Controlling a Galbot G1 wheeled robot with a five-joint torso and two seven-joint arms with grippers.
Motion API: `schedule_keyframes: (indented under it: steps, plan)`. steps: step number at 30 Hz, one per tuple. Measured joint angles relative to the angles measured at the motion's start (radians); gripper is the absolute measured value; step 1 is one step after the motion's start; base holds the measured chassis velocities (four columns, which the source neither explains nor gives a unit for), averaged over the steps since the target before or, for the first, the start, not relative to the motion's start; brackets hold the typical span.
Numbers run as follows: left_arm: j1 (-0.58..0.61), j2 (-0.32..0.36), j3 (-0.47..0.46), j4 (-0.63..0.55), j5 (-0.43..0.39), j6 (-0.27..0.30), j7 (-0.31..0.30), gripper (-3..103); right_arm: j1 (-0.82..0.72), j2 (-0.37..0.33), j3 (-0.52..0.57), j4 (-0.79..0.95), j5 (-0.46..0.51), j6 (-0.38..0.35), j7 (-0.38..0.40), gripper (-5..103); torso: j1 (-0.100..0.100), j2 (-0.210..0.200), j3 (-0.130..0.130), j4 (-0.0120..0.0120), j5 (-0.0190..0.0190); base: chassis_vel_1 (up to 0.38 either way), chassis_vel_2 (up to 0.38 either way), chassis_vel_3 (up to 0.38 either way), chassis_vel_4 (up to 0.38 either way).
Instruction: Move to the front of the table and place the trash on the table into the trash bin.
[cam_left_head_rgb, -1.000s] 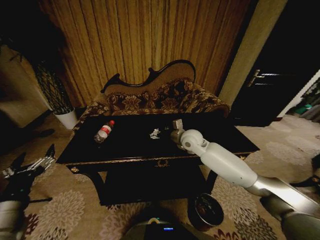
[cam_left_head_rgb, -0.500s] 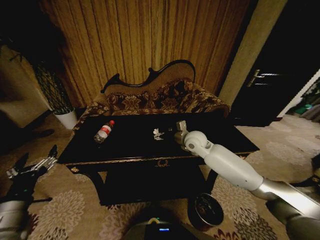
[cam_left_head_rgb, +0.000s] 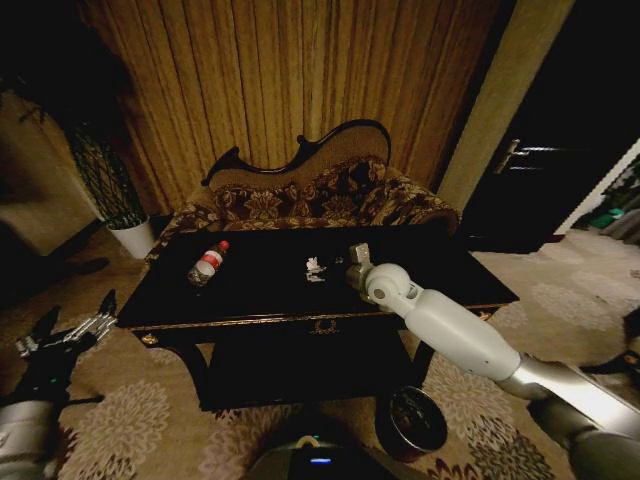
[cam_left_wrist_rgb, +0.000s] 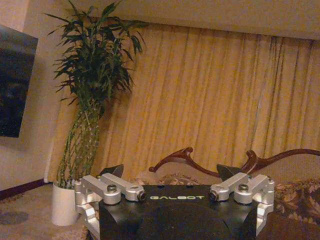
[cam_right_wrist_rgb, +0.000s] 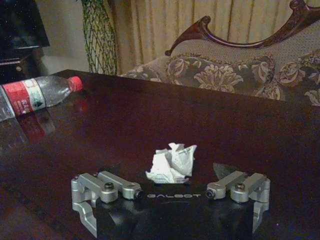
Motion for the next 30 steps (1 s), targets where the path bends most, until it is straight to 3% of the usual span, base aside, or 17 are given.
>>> schedule_keyframes:
  steps: [2, 7, 9, 11, 14, 18, 19, 24, 30]
  plan:
    - [-0.001, 0.0, 0.0, 0.0, 0.0, 0.0, 0.0, 100, -0.001, 0.0, -0.002, -0.002, -0.005, 0.001, 0.0, 103, 0.0, 0.0, 0.0, 0.0, 0.0, 0.0, 0.0, 0.0, 0.0]
    - [0.001, -0.001, 0.0, 0.0, 0.0, -0.002, 0.002, 100, -0.006, -0.004, -0.007, -0.004, -0.017, 0.015, 0.0, 89, 0.0, 0.0, 0.0, 0.0, 0.0001, 0.0, 0.0, 0.0, 0.0]
    - [0.002, -0.001, 0.001, 0.0, 0.0, -0.002, 0.004, 100, -0.006, -0.006, -0.011, -0.006, -0.026, 0.024, 0.0, 79, 0.0, 0.0, 0.0, 0.0, 0.0, 0.0, 0.0, 0.0, 0.0]
    - [0.002, -0.001, 0.001, 0.0, 0.0, -0.002, 0.004, 100, -0.006, -0.006, -0.013, -0.007, -0.028, 0.027, 0.0, 79, 0.0, 0.0, 0.0, 0.0, 0.0, 0.0, 0.0, 0.0, 0.0]
    - [0.003, -0.001, 0.002, 0.0, 0.0, -0.003, 0.007, 100, -0.008, -0.008, -0.014, -0.008, -0.031, 0.033, -0.001, 62, 0.0, 0.0, 0.0, 0.0, 0.0, 0.0, 0.0, 0.0, 0.0]
    - [0.006, -0.001, 0.0, 0.0, -0.001, -0.004, 0.009, 100, -0.009, -0.009, -0.014, -0.006, -0.031, 0.036, -0.001, 51, 0.0, 0.0, 0.0, 0.0, 0.0, 0.0, 0.0, 0.0, 0.0]
    - [0.007, 0.0, -0.001, 0.0, -0.002, -0.004, 0.01, 100, -0.009, -0.011, -0.014, -0.005, -0.03, 0.037, -0.001, 40, 0.0, 0.0, 0.0, 0.0, 0.0, 0.0, 0.0, 0.0, 0.0]
    - [0.008, -0.001, -0.002, 0.0, -0.002, -0.006, 0.013, 100, -0.009, -0.015, -0.014, -0.001, -0.029, 0.037, -0.001, 30, 0.0, 0.0, 0.0, 0.0, 0.0001, 0.0, 0.0, 0.0, 0.0]
    - [0.009, 0.001, -0.001, 0.0, -0.003, -0.008, 0.016, 100, -0.009, -0.019, -0.014, 0.003, -0.028, 0.037, -0.001, 3, 0.0, 0.0, 0.0, 0.0, 0.0, 0.0, 0.0, 0.0, 0.0]
